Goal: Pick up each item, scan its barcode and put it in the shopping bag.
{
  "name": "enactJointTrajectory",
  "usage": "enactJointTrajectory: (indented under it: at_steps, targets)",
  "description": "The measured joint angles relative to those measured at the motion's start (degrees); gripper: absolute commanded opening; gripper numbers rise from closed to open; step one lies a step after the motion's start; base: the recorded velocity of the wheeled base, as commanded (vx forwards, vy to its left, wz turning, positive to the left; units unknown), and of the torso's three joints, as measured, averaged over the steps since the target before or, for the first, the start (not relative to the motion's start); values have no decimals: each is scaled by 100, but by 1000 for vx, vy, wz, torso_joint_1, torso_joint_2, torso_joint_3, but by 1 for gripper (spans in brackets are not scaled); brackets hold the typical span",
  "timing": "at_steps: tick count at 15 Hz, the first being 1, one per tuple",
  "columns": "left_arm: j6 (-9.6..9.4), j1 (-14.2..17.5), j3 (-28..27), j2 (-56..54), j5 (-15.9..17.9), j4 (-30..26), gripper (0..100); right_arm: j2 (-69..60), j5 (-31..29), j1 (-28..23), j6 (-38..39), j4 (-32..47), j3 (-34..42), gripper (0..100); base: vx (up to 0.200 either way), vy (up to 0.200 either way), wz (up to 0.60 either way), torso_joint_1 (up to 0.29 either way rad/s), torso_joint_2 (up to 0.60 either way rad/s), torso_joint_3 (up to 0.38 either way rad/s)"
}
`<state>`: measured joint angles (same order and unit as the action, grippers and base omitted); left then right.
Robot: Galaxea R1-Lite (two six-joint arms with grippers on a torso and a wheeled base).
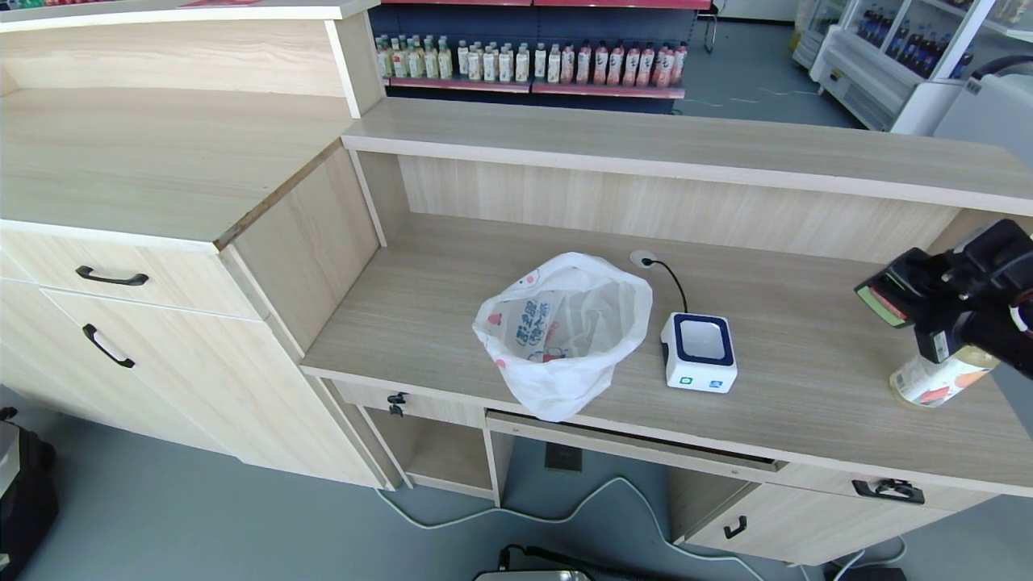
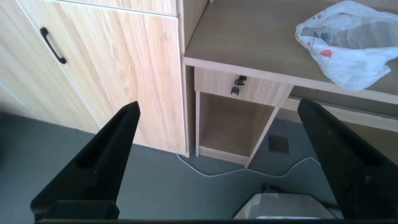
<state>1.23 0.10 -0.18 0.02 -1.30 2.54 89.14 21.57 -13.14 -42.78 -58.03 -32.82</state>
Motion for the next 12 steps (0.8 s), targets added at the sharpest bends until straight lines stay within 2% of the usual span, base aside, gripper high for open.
enactJointTrajectory:
  at_steps: [5, 7, 10, 12]
  targets:
    - [0, 0, 0, 0, 0, -2, 100, 352, 123, 168, -2, -473, -265, 0, 0, 0, 600, 4, 0, 0]
    - [5, -5, 0, 0, -2, 0, 100, 667, 74, 341, -6, -545, -833, 0, 0, 0, 600, 5, -2, 0]
    - [0, 4, 0, 0, -2, 2, 100, 1356, 52, 700, 39, -508, -1484, 0, 0, 0, 0, 0, 0, 0]
    - [0, -10, 0, 0, -2, -7, 100, 1864, 57, 920, 484, -556, -1652, 0, 0, 0, 0, 0, 0, 0]
